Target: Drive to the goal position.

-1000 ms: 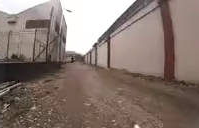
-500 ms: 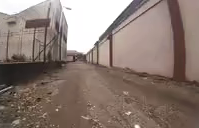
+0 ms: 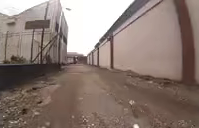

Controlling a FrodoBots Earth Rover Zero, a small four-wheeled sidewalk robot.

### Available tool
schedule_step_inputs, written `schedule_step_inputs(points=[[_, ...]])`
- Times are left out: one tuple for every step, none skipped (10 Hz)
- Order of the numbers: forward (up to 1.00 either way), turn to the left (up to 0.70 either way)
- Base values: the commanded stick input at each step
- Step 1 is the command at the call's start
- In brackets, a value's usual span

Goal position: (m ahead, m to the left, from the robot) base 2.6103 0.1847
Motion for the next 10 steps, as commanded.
schedule_step_inputs(points=[[0.7,0.0],[0.7,0.0],[0.7,0.0],[0.7,0.0],[0.7,0.0],[0.7,0.0],[0.7,0.0],[0.7,0.0],[0.7,0.0],[0.7,0.0]])
